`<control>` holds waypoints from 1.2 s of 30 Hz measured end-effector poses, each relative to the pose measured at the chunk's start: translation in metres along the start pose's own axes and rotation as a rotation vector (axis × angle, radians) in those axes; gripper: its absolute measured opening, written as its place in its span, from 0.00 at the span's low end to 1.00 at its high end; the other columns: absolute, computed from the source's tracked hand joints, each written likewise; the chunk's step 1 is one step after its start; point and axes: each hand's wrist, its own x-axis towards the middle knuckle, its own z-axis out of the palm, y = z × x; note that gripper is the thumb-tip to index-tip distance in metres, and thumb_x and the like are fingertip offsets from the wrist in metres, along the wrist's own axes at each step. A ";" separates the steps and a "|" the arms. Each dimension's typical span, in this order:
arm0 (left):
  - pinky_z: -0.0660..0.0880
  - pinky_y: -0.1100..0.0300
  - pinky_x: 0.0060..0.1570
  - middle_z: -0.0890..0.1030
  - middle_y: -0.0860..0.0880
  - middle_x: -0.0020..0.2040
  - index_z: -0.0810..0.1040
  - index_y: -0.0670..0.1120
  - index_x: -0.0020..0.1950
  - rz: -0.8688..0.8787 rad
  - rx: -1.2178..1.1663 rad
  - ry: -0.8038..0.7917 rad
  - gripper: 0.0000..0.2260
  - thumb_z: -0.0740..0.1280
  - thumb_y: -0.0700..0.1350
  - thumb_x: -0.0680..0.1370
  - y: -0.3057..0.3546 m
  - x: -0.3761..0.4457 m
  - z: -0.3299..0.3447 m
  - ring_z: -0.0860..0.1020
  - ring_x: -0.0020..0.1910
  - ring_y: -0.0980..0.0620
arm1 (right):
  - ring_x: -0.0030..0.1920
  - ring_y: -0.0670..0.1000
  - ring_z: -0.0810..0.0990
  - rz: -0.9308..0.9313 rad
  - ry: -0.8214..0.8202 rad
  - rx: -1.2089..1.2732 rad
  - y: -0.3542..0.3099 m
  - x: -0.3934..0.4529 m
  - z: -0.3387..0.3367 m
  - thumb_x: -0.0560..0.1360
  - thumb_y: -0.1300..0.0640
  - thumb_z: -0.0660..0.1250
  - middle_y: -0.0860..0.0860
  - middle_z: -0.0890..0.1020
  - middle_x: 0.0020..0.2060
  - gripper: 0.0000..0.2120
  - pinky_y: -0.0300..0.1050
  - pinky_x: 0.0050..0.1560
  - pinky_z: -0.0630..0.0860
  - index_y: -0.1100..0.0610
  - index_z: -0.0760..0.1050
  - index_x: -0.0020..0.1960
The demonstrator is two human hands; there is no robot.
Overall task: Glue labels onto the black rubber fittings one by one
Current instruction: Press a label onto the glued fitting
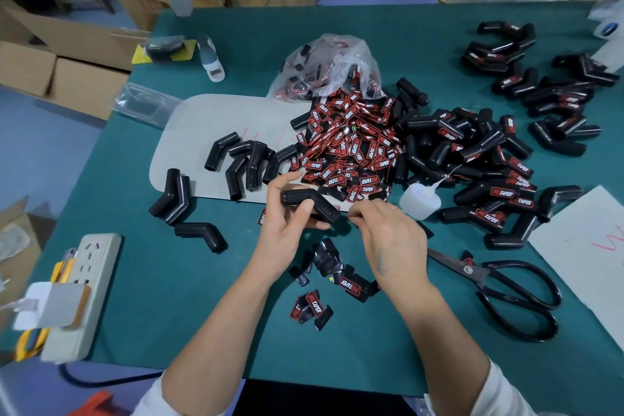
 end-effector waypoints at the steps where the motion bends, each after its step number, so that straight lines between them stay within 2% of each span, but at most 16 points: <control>1: 0.84 0.54 0.50 0.80 0.50 0.57 0.70 0.61 0.71 -0.005 0.005 -0.002 0.17 0.65 0.46 0.85 0.000 0.000 0.000 0.85 0.54 0.44 | 0.38 0.52 0.81 0.041 0.011 0.063 -0.001 0.000 -0.002 0.78 0.57 0.75 0.45 0.82 0.39 0.04 0.48 0.34 0.77 0.51 0.81 0.47; 4: 0.83 0.54 0.48 0.80 0.51 0.56 0.70 0.61 0.71 0.003 0.025 -0.008 0.17 0.64 0.45 0.85 -0.001 0.000 0.000 0.85 0.51 0.44 | 0.44 0.46 0.83 0.203 0.011 0.404 -0.004 -0.001 -0.007 0.80 0.58 0.73 0.41 0.83 0.46 0.02 0.50 0.44 0.81 0.52 0.81 0.50; 6: 0.82 0.53 0.46 0.80 0.52 0.53 0.69 0.58 0.73 0.006 0.048 -0.017 0.17 0.63 0.43 0.86 -0.003 -0.001 -0.001 0.84 0.46 0.44 | 0.49 0.46 0.82 0.262 0.016 0.624 -0.005 0.001 -0.010 0.79 0.62 0.73 0.41 0.81 0.50 0.04 0.42 0.50 0.80 0.53 0.82 0.50; 7: 0.82 0.52 0.45 0.80 0.53 0.51 0.68 0.56 0.73 0.007 0.056 -0.023 0.17 0.62 0.42 0.87 -0.004 -0.001 -0.001 0.83 0.44 0.44 | 0.49 0.46 0.82 0.306 0.000 0.722 -0.005 0.002 -0.011 0.79 0.63 0.73 0.41 0.80 0.50 0.07 0.39 0.50 0.79 0.51 0.82 0.49; 9: 0.81 0.51 0.44 0.81 0.53 0.50 0.67 0.54 0.75 0.013 0.070 -0.033 0.18 0.62 0.41 0.87 -0.006 -0.001 -0.001 0.81 0.42 0.44 | 0.44 0.43 0.80 0.426 -0.083 0.958 -0.005 0.005 -0.015 0.79 0.62 0.74 0.41 0.82 0.47 0.10 0.40 0.48 0.78 0.46 0.81 0.47; 11: 0.80 0.51 0.43 0.81 0.53 0.49 0.66 0.54 0.76 0.022 0.092 -0.048 0.18 0.62 0.42 0.87 -0.006 -0.002 0.000 0.80 0.40 0.45 | 0.45 0.44 0.81 0.509 -0.174 1.213 -0.006 0.005 -0.017 0.78 0.60 0.75 0.44 0.84 0.44 0.08 0.40 0.47 0.80 0.48 0.83 0.48; 14: 0.80 0.53 0.43 0.80 0.52 0.51 0.66 0.55 0.77 0.034 0.132 -0.051 0.20 0.64 0.46 0.86 -0.005 -0.001 0.000 0.80 0.39 0.47 | 0.46 0.46 0.83 0.601 -0.274 1.394 -0.009 0.007 -0.019 0.72 0.54 0.76 0.47 0.85 0.42 0.03 0.39 0.49 0.82 0.48 0.86 0.46; 17: 0.80 0.50 0.45 0.78 0.48 0.55 0.66 0.57 0.78 0.038 0.168 -0.030 0.21 0.65 0.48 0.86 -0.006 0.000 -0.001 0.80 0.44 0.46 | 0.44 0.45 0.84 0.660 -0.340 1.458 -0.010 0.009 -0.019 0.70 0.52 0.76 0.48 0.85 0.41 0.02 0.39 0.49 0.83 0.47 0.85 0.43; 20: 0.79 0.45 0.55 0.78 0.50 0.58 0.66 0.58 0.78 0.026 0.200 -0.010 0.21 0.65 0.48 0.85 -0.008 0.000 -0.002 0.78 0.54 0.50 | 0.45 0.46 0.84 0.685 -0.371 1.475 -0.009 0.010 -0.019 0.69 0.51 0.77 0.48 0.85 0.41 0.03 0.40 0.50 0.83 0.47 0.85 0.43; 23: 0.74 0.32 0.65 0.78 0.45 0.63 0.67 0.58 0.78 0.021 0.204 -0.009 0.22 0.65 0.47 0.85 -0.007 -0.001 -0.001 0.77 0.62 0.44 | 0.45 0.46 0.83 0.688 -0.370 1.467 -0.010 0.009 -0.019 0.68 0.49 0.78 0.48 0.84 0.42 0.06 0.40 0.50 0.83 0.48 0.85 0.43; 26: 0.73 0.25 0.63 0.77 0.42 0.62 0.67 0.58 0.78 -0.007 0.169 -0.021 0.23 0.66 0.48 0.84 -0.005 -0.001 0.000 0.77 0.63 0.33 | 0.44 0.46 0.83 0.698 -0.367 1.448 -0.012 0.008 -0.018 0.68 0.49 0.77 0.49 0.84 0.41 0.04 0.39 0.48 0.82 0.47 0.85 0.43; 27: 0.73 0.25 0.62 0.77 0.42 0.62 0.66 0.57 0.78 -0.016 0.158 -0.030 0.23 0.67 0.48 0.84 -0.005 -0.001 0.000 0.77 0.62 0.33 | 0.43 0.46 0.83 0.697 -0.370 1.445 -0.012 0.008 -0.018 0.69 0.50 0.77 0.49 0.84 0.41 0.03 0.38 0.48 0.82 0.47 0.85 0.42; 31: 0.78 0.33 0.60 0.77 0.49 0.61 0.66 0.57 0.79 -0.014 0.144 -0.071 0.23 0.67 0.47 0.84 -0.005 -0.002 0.000 0.79 0.57 0.48 | 0.45 0.49 0.85 0.671 -0.376 1.426 -0.012 0.008 -0.017 0.70 0.53 0.76 0.51 0.86 0.43 0.02 0.40 0.50 0.83 0.49 0.84 0.42; 36: 0.77 0.40 0.60 0.76 0.47 0.60 0.68 0.61 0.77 0.025 0.161 -0.076 0.23 0.67 0.47 0.83 -0.002 -0.001 0.002 0.77 0.54 0.50 | 0.50 0.55 0.84 0.624 -0.352 1.396 -0.013 0.007 -0.015 0.71 0.53 0.76 0.54 0.86 0.46 0.05 0.45 0.56 0.83 0.52 0.83 0.44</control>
